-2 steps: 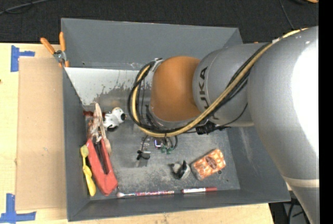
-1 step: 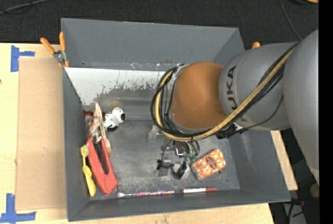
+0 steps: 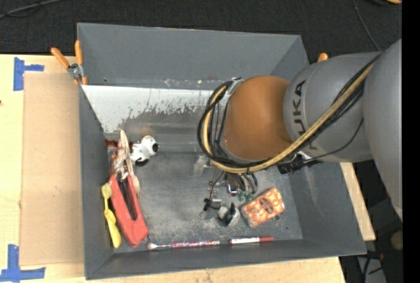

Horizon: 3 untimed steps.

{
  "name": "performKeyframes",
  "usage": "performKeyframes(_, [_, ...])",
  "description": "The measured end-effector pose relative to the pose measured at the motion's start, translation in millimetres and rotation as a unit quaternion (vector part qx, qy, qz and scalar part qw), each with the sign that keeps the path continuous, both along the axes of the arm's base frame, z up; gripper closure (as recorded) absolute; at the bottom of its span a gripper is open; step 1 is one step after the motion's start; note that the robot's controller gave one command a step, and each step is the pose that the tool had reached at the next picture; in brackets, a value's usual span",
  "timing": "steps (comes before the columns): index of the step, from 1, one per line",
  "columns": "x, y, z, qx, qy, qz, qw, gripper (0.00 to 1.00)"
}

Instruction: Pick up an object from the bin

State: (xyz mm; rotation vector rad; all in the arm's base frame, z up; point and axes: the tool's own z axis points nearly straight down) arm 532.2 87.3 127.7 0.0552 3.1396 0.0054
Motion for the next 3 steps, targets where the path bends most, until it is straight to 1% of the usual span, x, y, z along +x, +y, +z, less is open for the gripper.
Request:
performKeyframes(1, [-8.7,-37.4,63.8,0.000,0.0011,0.011,0.9999,0.00])
performKeyframes(2, [-7.1,-57.4,70.8,0.000,0.0004,0.001,1.0000,0.00])
performKeyframes(3, [-37.2,-121.1,42.3,0.000,-0.0016,0.017,0.9998,0.00])
